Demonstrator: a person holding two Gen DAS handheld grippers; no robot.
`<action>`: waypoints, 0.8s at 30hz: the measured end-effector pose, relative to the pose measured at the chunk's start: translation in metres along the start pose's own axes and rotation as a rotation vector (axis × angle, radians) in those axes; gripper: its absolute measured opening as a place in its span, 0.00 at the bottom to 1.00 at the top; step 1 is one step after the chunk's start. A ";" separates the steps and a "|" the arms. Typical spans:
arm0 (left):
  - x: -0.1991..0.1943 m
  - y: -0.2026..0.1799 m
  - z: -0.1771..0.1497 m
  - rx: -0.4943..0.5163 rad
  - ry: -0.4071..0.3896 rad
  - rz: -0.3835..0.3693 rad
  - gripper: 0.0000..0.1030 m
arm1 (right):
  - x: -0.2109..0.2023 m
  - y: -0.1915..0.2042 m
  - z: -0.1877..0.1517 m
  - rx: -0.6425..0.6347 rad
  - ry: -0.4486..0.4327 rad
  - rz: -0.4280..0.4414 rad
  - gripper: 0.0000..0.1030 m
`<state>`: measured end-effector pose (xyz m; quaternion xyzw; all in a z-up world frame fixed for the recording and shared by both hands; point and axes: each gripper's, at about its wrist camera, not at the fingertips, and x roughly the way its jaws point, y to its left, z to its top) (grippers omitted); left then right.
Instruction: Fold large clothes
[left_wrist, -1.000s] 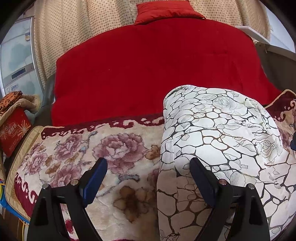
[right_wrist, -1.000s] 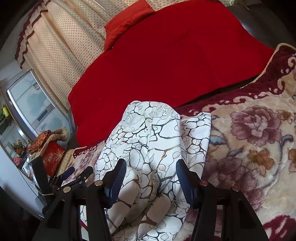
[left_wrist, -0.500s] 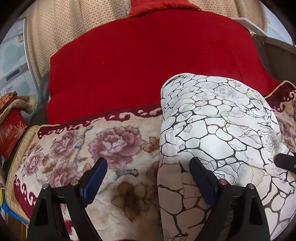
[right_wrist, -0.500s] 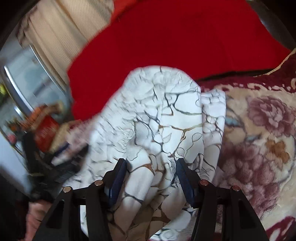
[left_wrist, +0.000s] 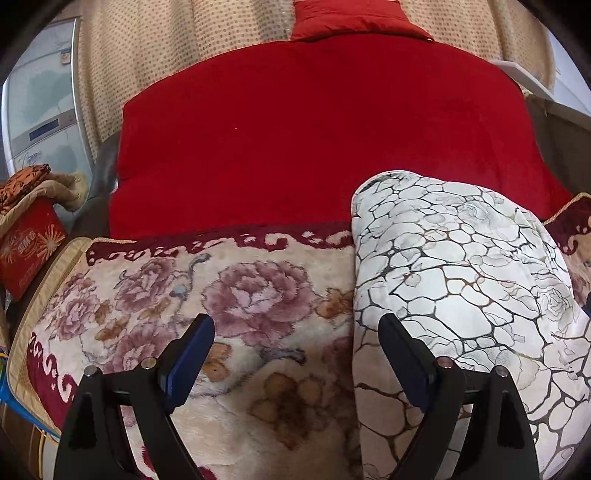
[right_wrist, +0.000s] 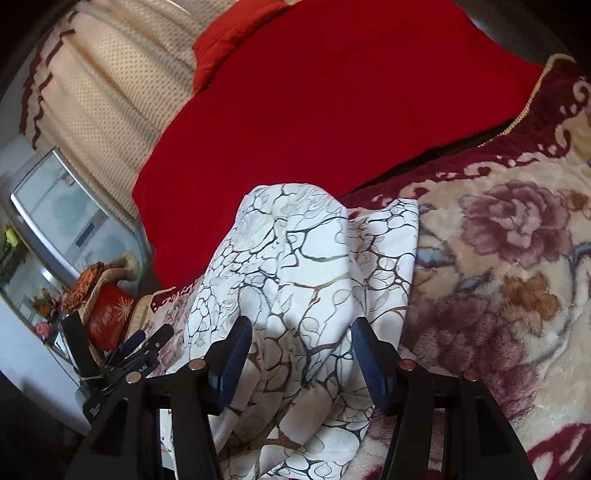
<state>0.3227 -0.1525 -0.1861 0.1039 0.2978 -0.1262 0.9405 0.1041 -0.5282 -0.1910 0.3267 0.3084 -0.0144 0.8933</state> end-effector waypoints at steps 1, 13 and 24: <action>0.001 0.001 0.000 -0.002 0.002 0.000 0.88 | 0.000 -0.001 0.000 0.003 0.000 0.001 0.61; 0.009 0.000 -0.001 0.004 0.012 -0.015 0.88 | 0.006 -0.005 -0.005 0.033 0.006 0.008 0.72; 0.014 -0.007 -0.003 0.070 0.034 -0.056 0.88 | 0.013 -0.029 -0.004 0.093 0.032 0.003 0.73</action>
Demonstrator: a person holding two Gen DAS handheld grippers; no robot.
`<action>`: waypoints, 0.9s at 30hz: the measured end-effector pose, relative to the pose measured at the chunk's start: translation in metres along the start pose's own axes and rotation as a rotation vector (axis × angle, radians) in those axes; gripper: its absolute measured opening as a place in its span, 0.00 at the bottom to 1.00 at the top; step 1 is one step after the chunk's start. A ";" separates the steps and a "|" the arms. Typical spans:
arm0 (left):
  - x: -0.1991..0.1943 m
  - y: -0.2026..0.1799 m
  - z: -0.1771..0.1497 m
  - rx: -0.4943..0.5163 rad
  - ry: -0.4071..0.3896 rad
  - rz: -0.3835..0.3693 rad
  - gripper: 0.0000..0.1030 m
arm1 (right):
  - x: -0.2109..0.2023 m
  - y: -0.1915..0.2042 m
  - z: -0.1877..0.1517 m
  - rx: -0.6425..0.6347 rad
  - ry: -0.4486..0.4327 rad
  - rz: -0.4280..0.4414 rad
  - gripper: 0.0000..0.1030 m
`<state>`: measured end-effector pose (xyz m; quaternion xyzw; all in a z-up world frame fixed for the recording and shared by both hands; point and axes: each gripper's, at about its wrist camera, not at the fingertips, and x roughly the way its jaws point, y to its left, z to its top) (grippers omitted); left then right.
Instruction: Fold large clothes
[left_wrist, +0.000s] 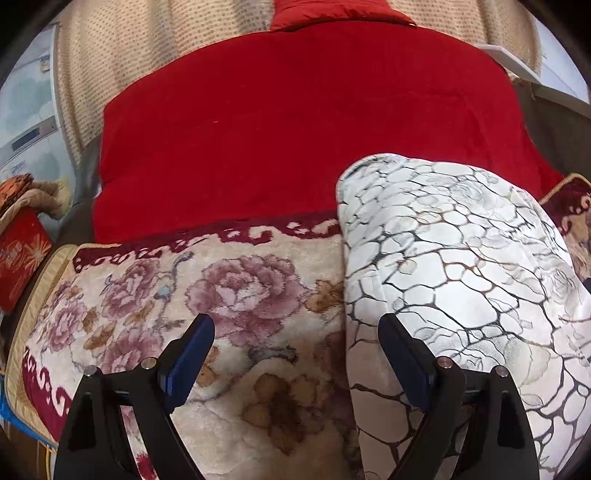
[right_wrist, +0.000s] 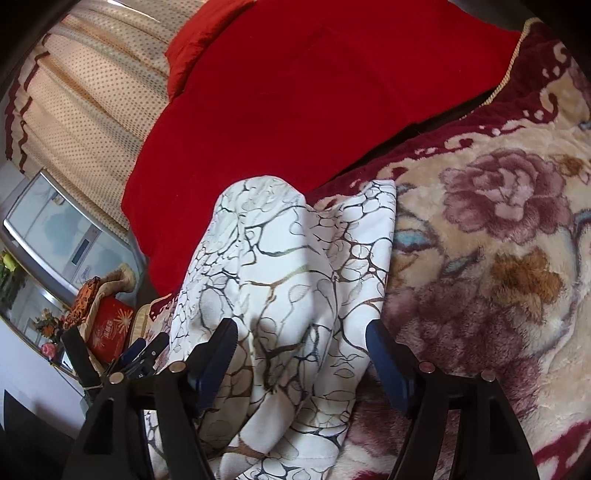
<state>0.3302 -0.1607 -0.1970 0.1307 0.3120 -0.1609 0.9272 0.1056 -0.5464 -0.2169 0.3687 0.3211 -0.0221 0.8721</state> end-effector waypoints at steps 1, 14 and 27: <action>0.001 0.000 0.001 0.012 0.012 -0.030 0.88 | 0.002 -0.002 0.001 0.001 0.008 0.000 0.74; 0.048 0.019 0.010 -0.102 0.204 -0.560 0.88 | 0.040 -0.033 0.011 0.105 0.129 0.093 0.87; 0.081 0.002 0.011 -0.250 0.298 -0.810 0.91 | 0.100 -0.013 0.030 0.072 0.183 0.226 0.69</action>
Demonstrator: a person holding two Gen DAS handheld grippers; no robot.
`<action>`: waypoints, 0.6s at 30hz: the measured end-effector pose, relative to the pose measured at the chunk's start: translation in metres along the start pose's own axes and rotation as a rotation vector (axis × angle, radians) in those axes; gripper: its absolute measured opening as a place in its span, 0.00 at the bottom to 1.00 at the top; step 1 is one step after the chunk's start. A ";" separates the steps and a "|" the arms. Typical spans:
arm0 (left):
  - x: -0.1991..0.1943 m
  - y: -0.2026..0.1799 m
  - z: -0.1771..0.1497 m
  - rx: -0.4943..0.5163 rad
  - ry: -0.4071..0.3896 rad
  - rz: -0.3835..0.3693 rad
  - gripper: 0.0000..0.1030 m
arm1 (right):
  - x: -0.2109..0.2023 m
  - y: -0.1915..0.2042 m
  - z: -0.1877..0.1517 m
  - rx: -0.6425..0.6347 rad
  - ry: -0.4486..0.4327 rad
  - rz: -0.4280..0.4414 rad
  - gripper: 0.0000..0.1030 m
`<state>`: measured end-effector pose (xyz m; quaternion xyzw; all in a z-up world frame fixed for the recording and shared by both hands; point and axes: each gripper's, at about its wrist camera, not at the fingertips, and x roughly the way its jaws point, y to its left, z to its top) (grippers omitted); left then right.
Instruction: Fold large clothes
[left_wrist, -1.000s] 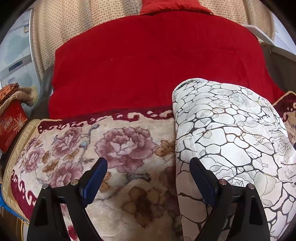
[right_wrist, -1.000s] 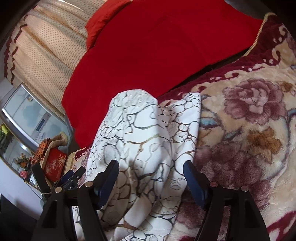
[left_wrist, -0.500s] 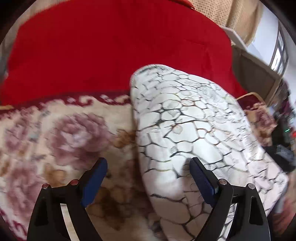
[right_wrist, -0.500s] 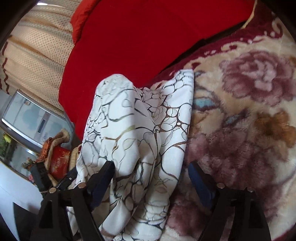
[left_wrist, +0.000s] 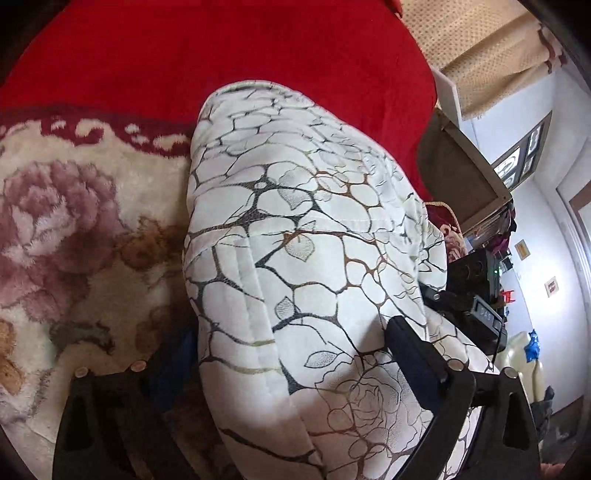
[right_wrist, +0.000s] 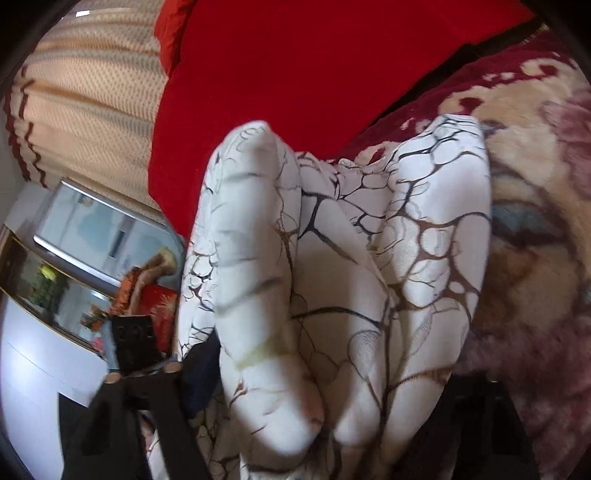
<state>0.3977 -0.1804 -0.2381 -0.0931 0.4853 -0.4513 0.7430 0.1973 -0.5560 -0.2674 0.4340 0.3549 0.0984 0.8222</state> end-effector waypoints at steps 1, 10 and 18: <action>-0.001 -0.003 -0.001 0.008 -0.012 0.012 0.84 | 0.001 0.003 -0.001 -0.008 -0.005 -0.002 0.61; -0.036 -0.034 -0.009 0.074 -0.127 0.064 0.50 | -0.014 0.063 -0.009 -0.187 -0.104 -0.055 0.39; -0.124 -0.042 -0.022 0.127 -0.310 0.150 0.50 | -0.019 0.138 -0.032 -0.341 -0.188 0.103 0.38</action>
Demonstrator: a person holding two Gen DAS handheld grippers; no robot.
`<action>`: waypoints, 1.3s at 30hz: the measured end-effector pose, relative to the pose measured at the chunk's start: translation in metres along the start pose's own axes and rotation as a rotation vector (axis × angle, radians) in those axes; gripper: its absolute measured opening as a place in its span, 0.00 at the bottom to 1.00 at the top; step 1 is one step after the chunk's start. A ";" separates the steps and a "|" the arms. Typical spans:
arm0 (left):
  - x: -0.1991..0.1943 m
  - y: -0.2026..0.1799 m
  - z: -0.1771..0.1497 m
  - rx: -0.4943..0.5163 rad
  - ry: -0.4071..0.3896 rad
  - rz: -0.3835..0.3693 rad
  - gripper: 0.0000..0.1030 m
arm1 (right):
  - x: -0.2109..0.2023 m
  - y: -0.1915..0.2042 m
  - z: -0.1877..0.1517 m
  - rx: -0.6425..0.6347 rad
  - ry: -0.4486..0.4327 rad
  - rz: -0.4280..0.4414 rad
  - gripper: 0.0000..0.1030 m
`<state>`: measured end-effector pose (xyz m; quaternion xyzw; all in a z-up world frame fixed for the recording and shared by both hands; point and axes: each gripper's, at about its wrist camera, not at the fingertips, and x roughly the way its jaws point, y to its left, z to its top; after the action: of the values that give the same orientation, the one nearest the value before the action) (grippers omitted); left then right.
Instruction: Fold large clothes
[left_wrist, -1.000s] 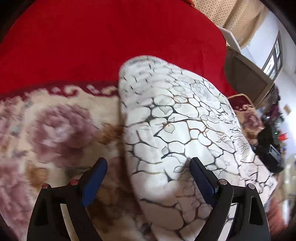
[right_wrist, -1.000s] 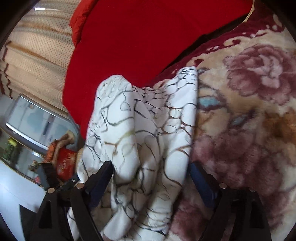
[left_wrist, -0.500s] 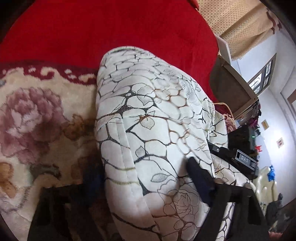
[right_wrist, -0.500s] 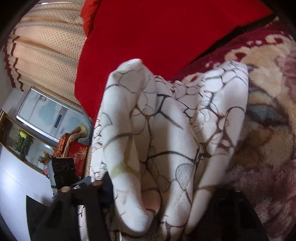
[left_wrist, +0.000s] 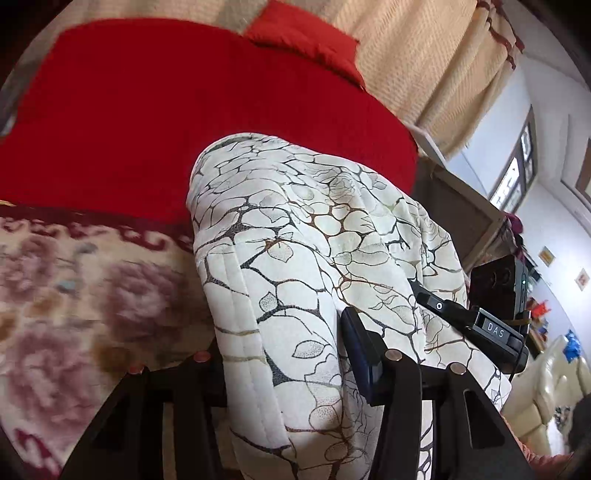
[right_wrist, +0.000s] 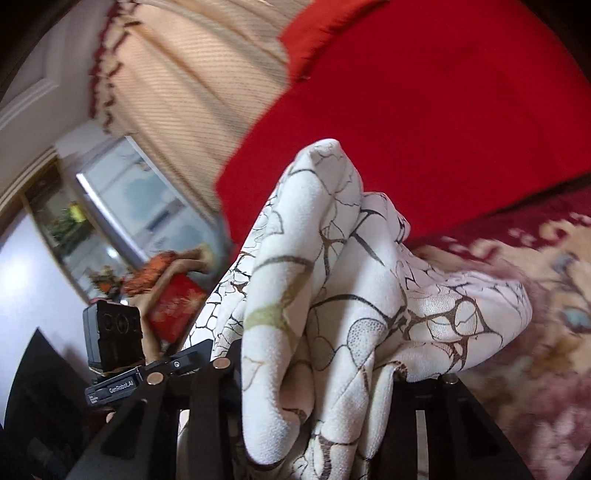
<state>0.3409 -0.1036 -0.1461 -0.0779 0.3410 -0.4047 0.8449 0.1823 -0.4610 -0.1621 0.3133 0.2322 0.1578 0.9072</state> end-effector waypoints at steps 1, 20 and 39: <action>-0.003 0.004 0.000 0.003 -0.005 0.017 0.50 | 0.005 0.005 -0.001 -0.001 0.002 0.015 0.38; 0.052 0.009 -0.050 0.145 0.209 0.488 0.72 | 0.049 -0.003 -0.045 -0.006 0.188 -0.308 0.63; -0.026 0.011 -0.056 0.174 0.078 0.633 0.72 | 0.042 0.078 -0.094 -0.331 0.292 -0.413 0.36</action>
<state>0.3004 -0.0686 -0.1798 0.1200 0.3447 -0.1521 0.9185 0.1576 -0.3375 -0.1903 0.0815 0.3901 0.0492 0.9158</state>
